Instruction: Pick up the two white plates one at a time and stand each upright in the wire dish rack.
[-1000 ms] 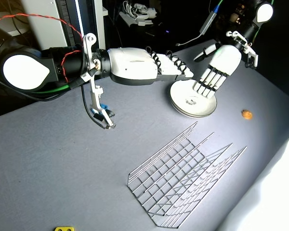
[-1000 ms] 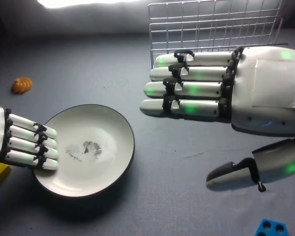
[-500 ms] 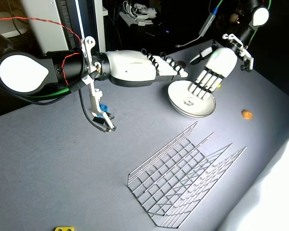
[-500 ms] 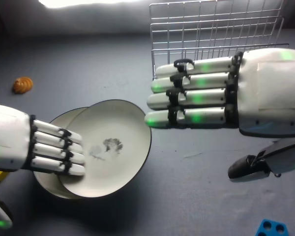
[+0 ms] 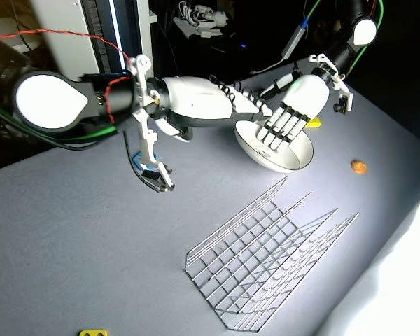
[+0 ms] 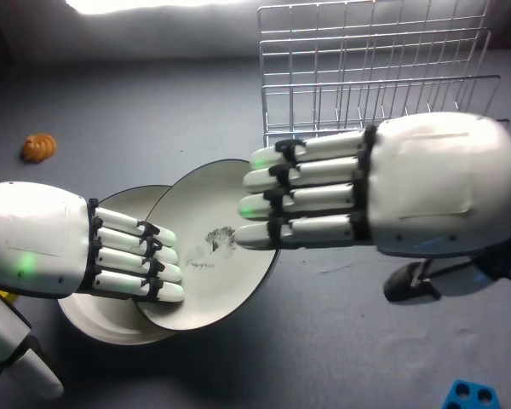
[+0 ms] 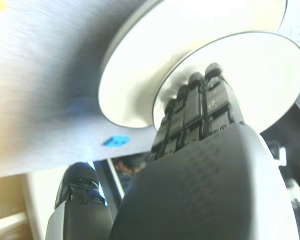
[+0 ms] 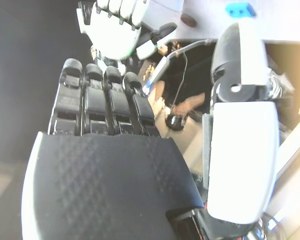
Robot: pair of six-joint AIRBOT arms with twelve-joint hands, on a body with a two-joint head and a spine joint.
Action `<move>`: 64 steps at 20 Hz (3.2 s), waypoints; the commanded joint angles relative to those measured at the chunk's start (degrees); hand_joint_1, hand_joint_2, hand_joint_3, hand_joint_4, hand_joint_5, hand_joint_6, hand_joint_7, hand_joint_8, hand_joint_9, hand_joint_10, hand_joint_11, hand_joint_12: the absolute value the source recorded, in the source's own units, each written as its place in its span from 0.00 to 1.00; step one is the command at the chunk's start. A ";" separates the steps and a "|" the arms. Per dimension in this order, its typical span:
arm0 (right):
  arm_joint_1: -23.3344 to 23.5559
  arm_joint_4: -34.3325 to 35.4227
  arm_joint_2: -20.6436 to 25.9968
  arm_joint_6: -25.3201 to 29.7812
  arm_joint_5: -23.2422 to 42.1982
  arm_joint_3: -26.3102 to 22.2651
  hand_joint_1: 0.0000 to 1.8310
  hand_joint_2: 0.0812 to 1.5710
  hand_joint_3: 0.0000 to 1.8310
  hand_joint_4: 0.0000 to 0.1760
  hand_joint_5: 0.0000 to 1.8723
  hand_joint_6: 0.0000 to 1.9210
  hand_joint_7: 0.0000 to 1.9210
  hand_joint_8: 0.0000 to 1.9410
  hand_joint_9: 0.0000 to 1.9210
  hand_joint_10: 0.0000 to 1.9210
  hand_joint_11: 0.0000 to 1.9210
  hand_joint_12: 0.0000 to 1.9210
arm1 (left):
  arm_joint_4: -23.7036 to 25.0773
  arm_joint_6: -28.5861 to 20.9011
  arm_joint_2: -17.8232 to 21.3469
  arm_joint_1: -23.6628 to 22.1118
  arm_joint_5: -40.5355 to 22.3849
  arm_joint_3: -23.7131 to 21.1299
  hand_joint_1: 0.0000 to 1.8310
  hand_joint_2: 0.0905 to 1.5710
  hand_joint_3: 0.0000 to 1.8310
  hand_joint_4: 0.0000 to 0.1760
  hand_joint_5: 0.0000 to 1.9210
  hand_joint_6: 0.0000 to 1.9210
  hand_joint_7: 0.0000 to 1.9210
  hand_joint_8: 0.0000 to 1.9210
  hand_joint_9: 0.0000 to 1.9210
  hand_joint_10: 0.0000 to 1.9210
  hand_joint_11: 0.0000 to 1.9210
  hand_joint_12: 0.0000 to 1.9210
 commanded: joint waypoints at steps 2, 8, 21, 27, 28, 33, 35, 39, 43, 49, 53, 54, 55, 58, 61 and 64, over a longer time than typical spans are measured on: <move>0.94 2.59 -1.84 -0.34 1.81 0.79 0.64 0.55 0.00 0.00 0.00 0.00 0.00 0.00 0.00 0.00 0.01 0.01 | -1.12 -0.02 -0.68 -0.04 -1.99 -0.42 0.00 0.65 0.00 0.00 0.00 0.00 0.00 0.00 0.00 0.00 0.00 0.00; 1.93 9.27 -8.90 -5.94 -4.79 3.99 0.62 0.55 0.00 0.00 0.00 0.00 0.00 0.00 0.00 0.00 0.01 0.01 | -1.12 -0.07 -1.17 -0.16 -1.87 -0.08 0.00 0.65 0.00 0.00 0.00 0.00 0.00 0.00 0.00 0.00 0.00 0.00; 3.53 17.93 -20.36 -12.64 -8.35 10.92 0.59 0.56 0.00 0.00 0.02 0.00 0.01 0.00 0.02 0.00 0.00 0.21 | -1.13 -0.50 -1.87 -0.42 -1.47 0.47 0.00 0.65 0.00 0.00 0.00 0.00 0.00 0.00 0.00 0.00 0.00 0.00; 3.42 18.07 -22.10 -12.93 -8.23 12.37 0.59 0.58 0.00 0.00 0.04 0.00 0.02 0.00 0.04 0.00 0.00 0.26 | -1.24 -0.95 -1.89 -0.38 -1.35 0.41 0.00 0.65 0.00 0.00 0.00 0.00 0.00 0.00 0.00 0.00 0.00 0.00; 3.32 18.10 -22.50 -12.94 -8.23 12.87 0.60 0.58 0.00 0.00 0.05 0.00 0.03 0.00 0.04 0.00 0.00 0.28 | -1.24 -0.97 -1.89 -0.38 -1.35 0.43 0.00 0.65 0.00 0.00 0.00 0.00 0.00 0.00 0.00 0.00 0.00 0.00; 2.63 18.52 -23.70 -12.96 -8.23 14.69 0.62 0.60 0.00 0.00 0.19 0.01 0.20 0.01 0.18 0.02 0.00 0.53 | -1.40 -1.37 -2.02 -0.40 -1.35 0.66 0.00 0.65 0.00 0.00 0.00 0.00 0.00 0.00 0.00 0.00 0.00 0.00; 2.65 18.61 -23.77 -13.02 -8.19 14.73 0.64 0.61 0.00 0.00 0.27 0.01 0.29 0.01 0.26 0.02 0.04 0.58 | -1.60 -1.37 -2.00 -0.34 -1.35 0.68 0.00 0.65 0.00 0.00 0.00 0.00 0.00 0.00 0.00 0.00 0.00 0.00; 2.90 18.65 -23.74 -13.19 -7.83 14.73 0.68 0.69 0.00 0.00 0.45 0.01 0.47 0.01 0.46 0.02 0.23 0.54 | -1.97 -1.37 -2.00 -0.17 -1.35 0.69 0.00 0.66 0.00 0.00 0.00 0.00 0.00 0.00 0.00 0.00 0.00 0.00; 4.02 19.33 -23.49 -13.23 -7.62 14.70 0.75 0.68 0.00 0.00 0.49 0.54 0.56 0.39 0.48 0.57 0.38 0.55 | -3.04 -1.63 -1.56 -0.23 -1.24 0.56 0.00 0.66 0.00 0.00 0.00 0.00 0.00 0.00 0.00 0.00 0.00 0.00; 6.12 19.83 -21.54 -13.22 -6.91 12.18 0.76 0.67 0.00 0.00 0.55 0.50 0.54 0.41 0.51 0.53 0.45 0.55 | -7.45 -3.12 3.38 -3.75 -2.12 -2.20 0.00 0.66 0.00 0.00 0.00 0.00 0.00 0.00 0.00 0.00 0.00 0.00; 8.24 20.32 -19.47 -13.21 -6.58 8.71 0.76 0.66 0.00 0.00 0.55 0.48 0.56 0.39 0.53 0.50 0.46 0.54 | -8.88 -4.81 7.81 -6.71 -2.49 -4.75 0.00 0.65 0.00 0.00 0.00 0.00 0.00 0.00 0.00 0.00 0.00 0.00; 8.78 20.44 -18.71 -13.18 -6.58 7.66 0.76 0.66 0.00 0.00 0.55 0.49 0.56 0.39 0.53 0.50 0.46 0.54 | -8.89 -5.23 9.00 -7.18 -2.50 -5.41 0.00 0.65 0.00 0.00 0.00 0.00 0.00 0.00 0.00 0.00 0.00 0.00; 9.09 20.44 -18.23 -13.17 -6.58 6.87 0.76 0.66 0.00 0.00 0.55 0.48 0.56 0.39 0.53 0.51 0.46 0.54 | -8.91 -5.67 10.05 -7.47 -2.49 -5.88 0.00 0.65 0.00 0.00 0.00 0.00 0.00 0.00 0.00 0.00 0.00 0.00; 10.18 20.43 -16.09 -12.90 -6.59 4.00 0.76 0.67 0.00 0.00 0.55 0.50 0.55 0.41 0.52 0.53 0.44 0.57 | -8.98 -6.94 12.89 -8.14 -1.90 -6.81 0.00 0.65 0.00 0.00 0.00 0.00 0.00 0.00 0.00 0.00 0.00 0.00; 10.97 20.42 -14.51 -11.99 -6.67 2.09 0.76 0.66 0.00 0.00 0.56 0.47 0.56 0.38 0.53 0.51 0.45 0.54 | -9.84 -8.14 15.58 -8.16 -1.86 -7.27 0.00 0.65 0.00 0.00 0.00 0.00 0.00 0.00 0.00 0.00 0.00 0.00; 12.38 20.41 -12.85 -9.59 -7.16 0.32 0.76 0.66 0.00 0.00 0.56 0.48 0.57 0.37 0.54 0.50 0.45 0.54 | -10.24 -10.43 17.90 -8.62 -1.86 -6.43 0.00 0.66 0.00 0.00 0.00 0.00 0.00 0.00 0.00 0.00 0.00 0.00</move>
